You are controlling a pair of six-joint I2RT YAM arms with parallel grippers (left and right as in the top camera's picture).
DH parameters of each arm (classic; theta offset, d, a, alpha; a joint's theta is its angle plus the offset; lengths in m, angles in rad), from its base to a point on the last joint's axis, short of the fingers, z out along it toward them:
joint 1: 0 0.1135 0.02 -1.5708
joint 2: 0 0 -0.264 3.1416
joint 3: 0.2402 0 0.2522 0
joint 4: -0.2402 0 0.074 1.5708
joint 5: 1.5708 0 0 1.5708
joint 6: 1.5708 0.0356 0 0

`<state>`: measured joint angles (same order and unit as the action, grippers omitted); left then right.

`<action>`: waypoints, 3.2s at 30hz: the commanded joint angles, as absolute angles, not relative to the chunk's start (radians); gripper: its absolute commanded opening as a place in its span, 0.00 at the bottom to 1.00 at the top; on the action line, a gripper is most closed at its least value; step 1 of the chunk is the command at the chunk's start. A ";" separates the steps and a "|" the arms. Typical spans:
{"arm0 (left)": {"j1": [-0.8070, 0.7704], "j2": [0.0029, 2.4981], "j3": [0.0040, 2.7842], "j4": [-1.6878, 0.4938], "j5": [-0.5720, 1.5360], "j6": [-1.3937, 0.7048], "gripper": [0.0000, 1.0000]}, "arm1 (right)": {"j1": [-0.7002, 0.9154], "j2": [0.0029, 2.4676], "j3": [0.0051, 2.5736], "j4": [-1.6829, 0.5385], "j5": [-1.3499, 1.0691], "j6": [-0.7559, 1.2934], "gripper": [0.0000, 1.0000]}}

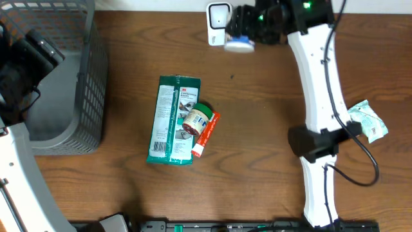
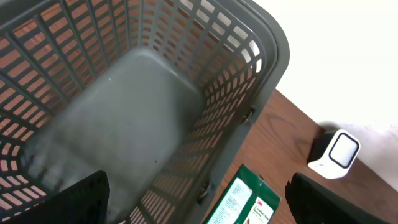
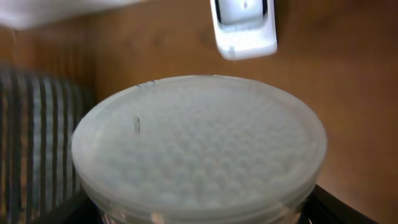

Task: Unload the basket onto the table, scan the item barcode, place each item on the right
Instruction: 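Carry the cotton-swab tub up to the white scanner, then hold the tub bottom against the scanner window with the right gripper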

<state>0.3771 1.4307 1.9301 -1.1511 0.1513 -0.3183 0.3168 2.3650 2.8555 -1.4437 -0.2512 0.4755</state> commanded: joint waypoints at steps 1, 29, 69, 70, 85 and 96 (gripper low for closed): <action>0.381 1.431 1.932 -1.151 0.149 -0.327 0.88 | 0.300 2.436 2.883 -1.308 -0.255 0.576 0.32; 0.381 1.431 1.932 -1.151 0.149 -0.327 0.88 | 0.334 2.800 2.878 -0.677 -0.168 1.264 0.33; 0.381 1.431 1.932 -1.151 0.149 -0.327 0.88 | 0.341 2.800 2.867 -0.730 -0.030 1.379 0.34; 0.381 1.431 1.932 -1.151 0.149 -0.327 0.88 | 0.341 2.800 2.867 -0.730 -0.021 1.379 0.34; 0.381 1.431 1.932 -1.151 0.149 -0.327 0.88 | 0.340 2.797 2.867 -0.693 -0.034 1.301 0.28; 0.381 1.431 1.932 -1.151 0.149 -0.327 0.88 | 0.319 2.590 2.872 -0.848 0.099 0.736 0.31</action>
